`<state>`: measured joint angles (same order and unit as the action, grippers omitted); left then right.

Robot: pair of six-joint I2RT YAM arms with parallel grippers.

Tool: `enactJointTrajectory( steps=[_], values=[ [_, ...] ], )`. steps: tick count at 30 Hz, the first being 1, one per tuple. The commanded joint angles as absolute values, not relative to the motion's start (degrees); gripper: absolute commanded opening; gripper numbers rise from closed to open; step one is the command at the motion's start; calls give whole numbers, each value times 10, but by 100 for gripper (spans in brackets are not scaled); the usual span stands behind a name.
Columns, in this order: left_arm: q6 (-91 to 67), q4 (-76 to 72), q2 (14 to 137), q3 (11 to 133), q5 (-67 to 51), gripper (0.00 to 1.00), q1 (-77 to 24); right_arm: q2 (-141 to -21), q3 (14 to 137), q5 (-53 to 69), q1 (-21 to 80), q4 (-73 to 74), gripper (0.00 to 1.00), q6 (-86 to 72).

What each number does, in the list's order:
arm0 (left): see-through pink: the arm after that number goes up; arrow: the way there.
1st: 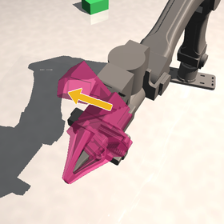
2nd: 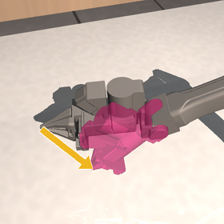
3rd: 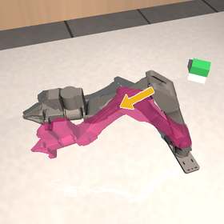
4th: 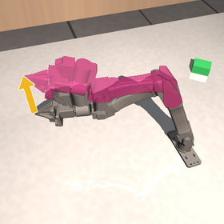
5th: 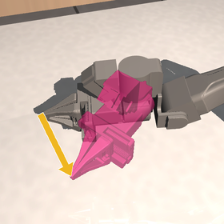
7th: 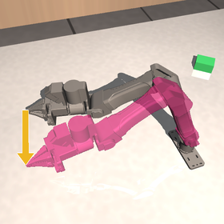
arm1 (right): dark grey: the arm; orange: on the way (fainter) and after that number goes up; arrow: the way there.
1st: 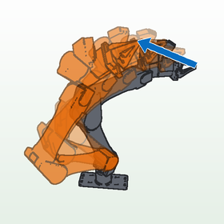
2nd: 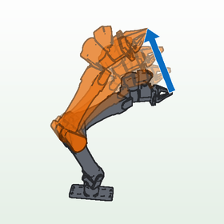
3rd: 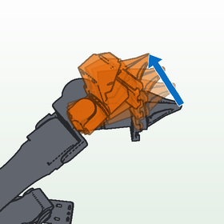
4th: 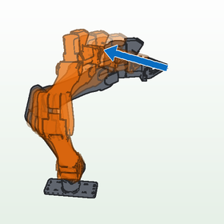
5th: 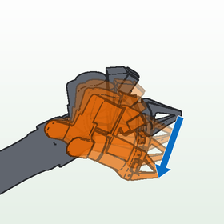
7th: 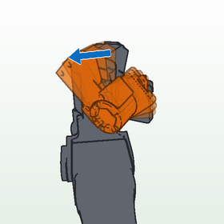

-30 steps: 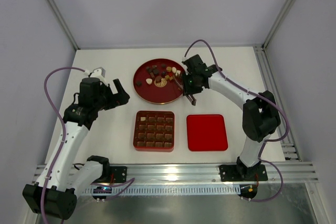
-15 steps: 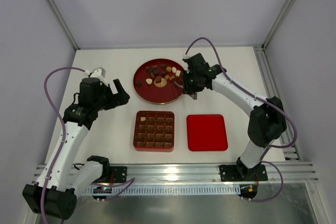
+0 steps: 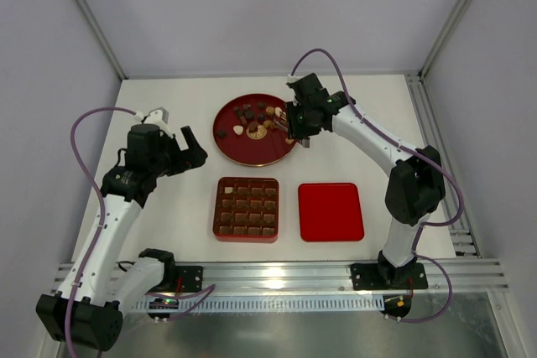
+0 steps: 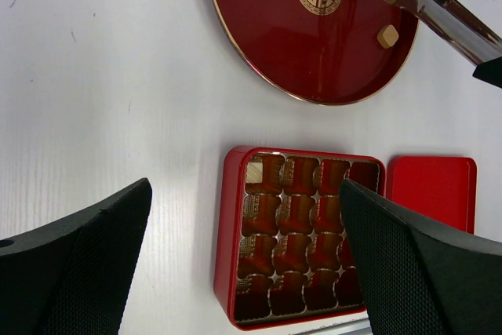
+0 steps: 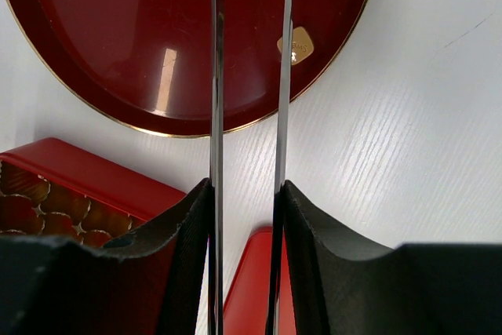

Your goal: Pack the chocolate

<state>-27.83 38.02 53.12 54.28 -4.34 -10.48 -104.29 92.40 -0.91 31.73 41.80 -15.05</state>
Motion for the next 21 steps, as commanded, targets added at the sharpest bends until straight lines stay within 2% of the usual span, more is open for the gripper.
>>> enactJointTrajectory(
  steps=[1, 21],
  values=[
    [-268, 375, 526, 544, -50, 100, -105, -1042, 947, -12, 317, 417, 43, -141],
    [-269, 375, 526, 543, -49, 100, -105, -1080, 967, -7, 317, 416, 43, -133]
  ],
)
